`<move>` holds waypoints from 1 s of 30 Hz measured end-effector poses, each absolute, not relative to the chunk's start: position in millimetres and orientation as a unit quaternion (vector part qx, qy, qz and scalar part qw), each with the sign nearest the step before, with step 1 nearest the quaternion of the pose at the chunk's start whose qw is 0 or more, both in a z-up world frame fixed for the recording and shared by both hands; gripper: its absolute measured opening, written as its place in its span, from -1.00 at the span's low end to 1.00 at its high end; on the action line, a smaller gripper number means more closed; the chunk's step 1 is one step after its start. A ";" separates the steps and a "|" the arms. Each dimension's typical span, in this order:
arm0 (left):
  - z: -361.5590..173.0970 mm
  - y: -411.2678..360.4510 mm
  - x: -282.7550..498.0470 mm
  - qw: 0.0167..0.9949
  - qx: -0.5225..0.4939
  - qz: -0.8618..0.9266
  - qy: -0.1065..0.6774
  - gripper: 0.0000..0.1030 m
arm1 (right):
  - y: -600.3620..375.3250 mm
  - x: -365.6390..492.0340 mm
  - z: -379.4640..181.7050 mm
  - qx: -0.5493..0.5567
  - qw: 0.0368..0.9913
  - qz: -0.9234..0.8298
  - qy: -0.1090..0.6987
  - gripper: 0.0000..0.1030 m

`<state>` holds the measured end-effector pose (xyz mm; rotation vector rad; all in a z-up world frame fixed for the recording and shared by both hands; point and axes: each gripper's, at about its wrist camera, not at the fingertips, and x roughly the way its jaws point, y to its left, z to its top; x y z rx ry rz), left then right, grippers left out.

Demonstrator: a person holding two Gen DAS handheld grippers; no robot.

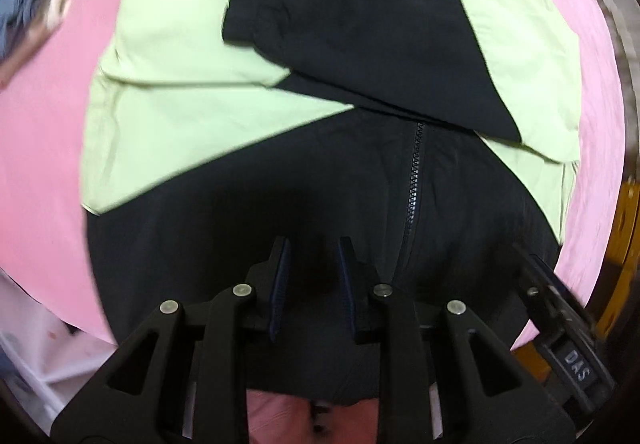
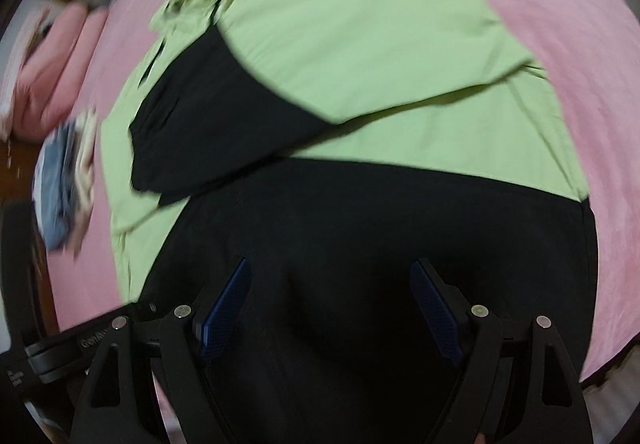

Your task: Fold large clothes

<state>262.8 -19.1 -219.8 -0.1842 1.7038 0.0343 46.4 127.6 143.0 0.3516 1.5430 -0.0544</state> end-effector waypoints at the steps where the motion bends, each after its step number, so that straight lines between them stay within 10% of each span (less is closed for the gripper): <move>1: -211.6 -14.3 266.8 0.646 -0.075 0.008 0.759 -0.55 | 136.0 55.2 141.0 0.149 0.675 -0.008 0.722 0.61; 4: -190.4 -0.8 283.3 0.632 -0.079 -0.014 0.771 0.01 | 151.8 79.9 142.8 0.139 0.621 0.043 0.770 0.61; 15: -64.9 37.4 453.9 0.691 0.087 -0.027 0.717 0.23 | 189.6 310.6 230.1 0.041 0.595 0.064 0.800 0.66; 20: -47.7 59.0 571.0 0.683 0.014 -0.029 0.730 0.24 | 212.0 437.1 288.7 -0.085 0.713 0.004 0.696 0.78; 30: -69.0 70.4 753.8 0.754 -0.113 0.046 0.645 0.25 | 184.1 590.6 323.3 0.078 0.745 0.014 0.663 0.78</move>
